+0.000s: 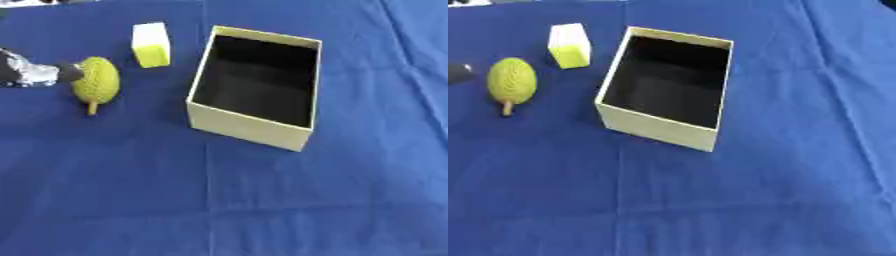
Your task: Pick up objects on the table and place them in the box.
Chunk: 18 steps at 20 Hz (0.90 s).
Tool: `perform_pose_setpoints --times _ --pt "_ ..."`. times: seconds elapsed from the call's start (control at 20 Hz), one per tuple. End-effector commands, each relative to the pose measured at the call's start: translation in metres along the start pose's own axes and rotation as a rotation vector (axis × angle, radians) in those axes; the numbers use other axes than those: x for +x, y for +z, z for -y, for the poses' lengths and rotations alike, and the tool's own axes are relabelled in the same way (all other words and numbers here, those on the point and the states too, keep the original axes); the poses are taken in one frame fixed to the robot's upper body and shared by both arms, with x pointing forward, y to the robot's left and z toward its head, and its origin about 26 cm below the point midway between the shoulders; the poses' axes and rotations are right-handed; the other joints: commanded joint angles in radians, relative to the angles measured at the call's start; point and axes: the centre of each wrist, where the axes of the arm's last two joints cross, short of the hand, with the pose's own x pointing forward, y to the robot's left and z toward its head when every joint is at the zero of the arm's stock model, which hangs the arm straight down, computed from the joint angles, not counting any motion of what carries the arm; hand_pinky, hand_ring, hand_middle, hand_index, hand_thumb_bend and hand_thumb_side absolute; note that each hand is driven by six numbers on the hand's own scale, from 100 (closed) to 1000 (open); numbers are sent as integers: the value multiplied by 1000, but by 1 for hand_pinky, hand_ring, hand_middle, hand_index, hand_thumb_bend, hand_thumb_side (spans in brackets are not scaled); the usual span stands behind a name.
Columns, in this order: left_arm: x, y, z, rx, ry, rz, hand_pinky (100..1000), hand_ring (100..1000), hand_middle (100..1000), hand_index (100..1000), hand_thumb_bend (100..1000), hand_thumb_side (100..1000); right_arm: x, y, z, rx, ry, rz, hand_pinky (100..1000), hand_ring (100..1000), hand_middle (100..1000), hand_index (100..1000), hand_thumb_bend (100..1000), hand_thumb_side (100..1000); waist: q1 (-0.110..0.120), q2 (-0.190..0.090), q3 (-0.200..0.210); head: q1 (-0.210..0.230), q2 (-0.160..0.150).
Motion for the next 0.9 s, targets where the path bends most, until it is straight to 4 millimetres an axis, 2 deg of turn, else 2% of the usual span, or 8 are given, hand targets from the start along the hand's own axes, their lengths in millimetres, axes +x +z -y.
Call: perform_pose_setpoints --times 0.05,0.15,0.4,0.7,0.75,0.9 --pt "-2 6 -8 -41 -16 -18 909 892 859 977 549 697 2 -7 9 -5 20 33 842 788 783 810 182 616 -3 -21 0 1 -4" --pt "-5 4 -5 -79 6 -29 896 883 849 974 581 720 2 -7 8 -4 19 32 842 788 782 810 182 617 -2 -20 -1 0 0" --pt "-13 -2 5 -149 50 -66 869 856 810 974 571 686 2 -6 8 -4 17 27 842 788 782 809 181 618 -5 -19 -4 6 5" --pt "-23 -17 17 -172 62 -123 894 887 869 974 561 646 2 -5 7 -4 12 22 842 787 781 808 180 619 -11 -16 -5 19 1" --pt "-25 -20 20 -177 64 -130 903 896 880 987 545 620 2 -5 7 -4 11 21 842 788 781 808 179 619 -11 -16 -5 20 1" --pt "-29 -28 27 -191 72 -149 902 904 890 1000 435 465 2 -5 6 -1 9 20 842 788 780 808 179 620 -12 -16 -6 22 -1"
